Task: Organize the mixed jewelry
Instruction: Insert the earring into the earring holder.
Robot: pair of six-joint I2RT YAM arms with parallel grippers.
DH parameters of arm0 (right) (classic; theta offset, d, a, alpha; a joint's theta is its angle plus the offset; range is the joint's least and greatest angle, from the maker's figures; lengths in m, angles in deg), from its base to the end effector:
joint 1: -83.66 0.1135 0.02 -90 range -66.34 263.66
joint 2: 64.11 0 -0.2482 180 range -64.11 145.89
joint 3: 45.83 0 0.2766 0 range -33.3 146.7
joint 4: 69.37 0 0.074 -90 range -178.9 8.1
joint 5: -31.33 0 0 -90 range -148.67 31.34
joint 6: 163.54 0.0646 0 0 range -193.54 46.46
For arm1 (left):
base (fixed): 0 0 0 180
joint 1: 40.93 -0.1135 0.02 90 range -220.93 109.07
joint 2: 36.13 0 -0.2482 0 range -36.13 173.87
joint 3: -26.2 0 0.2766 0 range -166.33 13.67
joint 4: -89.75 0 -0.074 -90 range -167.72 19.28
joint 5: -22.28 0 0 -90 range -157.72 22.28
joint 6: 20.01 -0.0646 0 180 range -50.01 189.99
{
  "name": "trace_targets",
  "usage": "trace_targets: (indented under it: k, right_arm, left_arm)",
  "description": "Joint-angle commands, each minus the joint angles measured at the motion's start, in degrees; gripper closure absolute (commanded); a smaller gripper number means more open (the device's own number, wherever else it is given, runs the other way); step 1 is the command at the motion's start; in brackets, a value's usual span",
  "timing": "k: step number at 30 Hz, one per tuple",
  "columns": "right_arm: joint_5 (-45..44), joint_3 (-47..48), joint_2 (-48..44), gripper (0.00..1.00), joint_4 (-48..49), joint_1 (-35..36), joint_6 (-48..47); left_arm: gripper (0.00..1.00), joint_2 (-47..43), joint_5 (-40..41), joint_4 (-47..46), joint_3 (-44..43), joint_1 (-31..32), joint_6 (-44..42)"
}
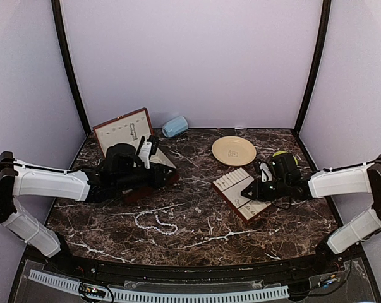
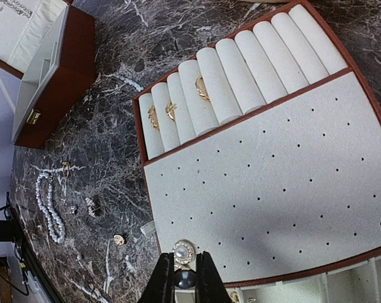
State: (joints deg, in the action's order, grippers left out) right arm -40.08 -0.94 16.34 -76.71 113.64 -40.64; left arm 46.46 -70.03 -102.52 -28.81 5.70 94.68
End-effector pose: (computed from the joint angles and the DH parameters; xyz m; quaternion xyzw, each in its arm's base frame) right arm 0.2521 0.1692 0.1053 -0.0415 0.9060 0.3320 0.2592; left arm 0.2500 -0.2684 0.1950 0.1633 0.7780 -0.3666 0.4834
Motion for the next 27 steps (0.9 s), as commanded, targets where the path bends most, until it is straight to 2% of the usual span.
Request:
trace_targets:
  k: [1, 16, 27]
  right_arm:
    - [-2.35, 2.42, 1.01, 0.95, -1.45, 0.26, -1.17]
    - [-4.33, 6.28, 5.86, 0.96, -4.48, 1.34, -2.25]
    - [-5.52, 6.05, 5.43, 0.96, -6.78, 1.92, -2.24]
  left_arm:
    - [0.66, -1.66, 0.80, 1.62, 0.56, -0.40, -0.12]
    - [0.66, -0.88, 1.17, 3.32, -0.32, -0.65, -0.43]
    - [0.66, -0.60, 1.39, 3.53, -0.39, -0.69, -0.36]
